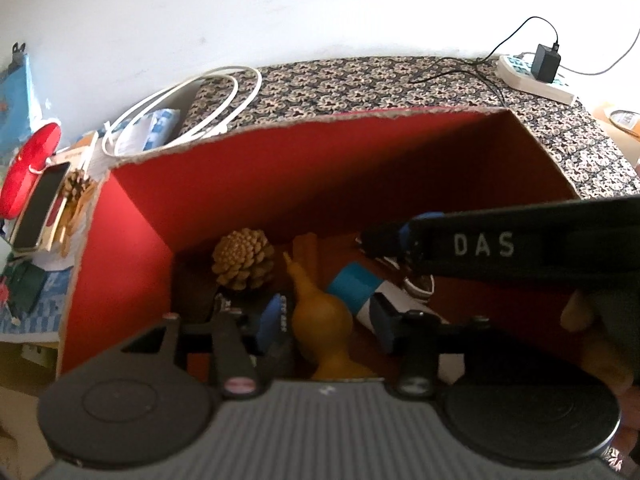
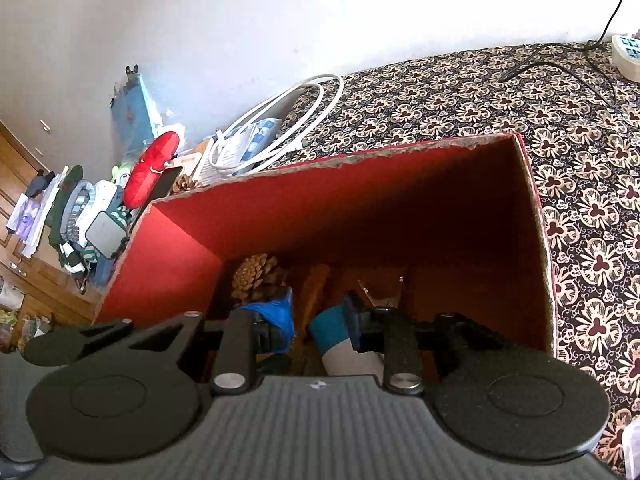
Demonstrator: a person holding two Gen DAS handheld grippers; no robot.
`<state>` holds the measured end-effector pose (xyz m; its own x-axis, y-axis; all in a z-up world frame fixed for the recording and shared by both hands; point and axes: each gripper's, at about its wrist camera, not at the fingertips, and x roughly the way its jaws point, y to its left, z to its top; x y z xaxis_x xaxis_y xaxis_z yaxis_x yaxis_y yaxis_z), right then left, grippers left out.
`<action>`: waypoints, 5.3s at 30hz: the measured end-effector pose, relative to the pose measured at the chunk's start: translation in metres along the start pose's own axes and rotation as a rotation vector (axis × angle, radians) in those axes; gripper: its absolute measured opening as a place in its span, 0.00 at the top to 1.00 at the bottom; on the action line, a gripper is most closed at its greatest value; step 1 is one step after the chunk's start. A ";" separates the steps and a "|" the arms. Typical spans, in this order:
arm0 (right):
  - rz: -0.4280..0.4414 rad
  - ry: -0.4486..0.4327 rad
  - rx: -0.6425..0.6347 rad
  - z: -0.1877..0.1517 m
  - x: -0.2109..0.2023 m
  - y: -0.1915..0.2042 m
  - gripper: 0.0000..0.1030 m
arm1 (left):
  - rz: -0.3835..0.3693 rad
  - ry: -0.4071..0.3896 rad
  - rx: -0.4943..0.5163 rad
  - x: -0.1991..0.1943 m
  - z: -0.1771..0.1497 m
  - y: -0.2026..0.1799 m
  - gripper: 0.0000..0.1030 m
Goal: Organize rigid objects
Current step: 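Lower the bottle beside the gourd and open the right gripper, then withdraw the right gripper from the box toward the tape roll, then grasp the rim of the clear tape roll with the right gripper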
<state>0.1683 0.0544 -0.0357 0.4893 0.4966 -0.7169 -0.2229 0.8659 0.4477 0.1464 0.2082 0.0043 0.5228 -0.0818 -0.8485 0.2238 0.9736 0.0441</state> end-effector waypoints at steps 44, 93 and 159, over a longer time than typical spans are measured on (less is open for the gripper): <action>-0.067 -0.232 -0.029 -0.057 -0.100 0.024 0.88 | 0.192 -0.062 -0.073 -0.084 -0.036 -0.013 0.34; -0.112 -0.101 -0.008 -0.139 -0.160 -0.046 0.88 | 0.240 0.092 -0.011 -0.072 -0.094 -0.133 0.33; -0.146 -0.268 0.501 -0.146 -0.248 -0.276 0.85 | -0.132 0.057 0.250 -0.033 -0.019 -0.316 0.33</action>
<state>-0.0145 -0.2986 -0.0594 0.6957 0.2855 -0.6591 0.2568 0.7581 0.5994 0.0424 -0.0928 0.0087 0.4301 -0.1858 -0.8834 0.4865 0.8720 0.0535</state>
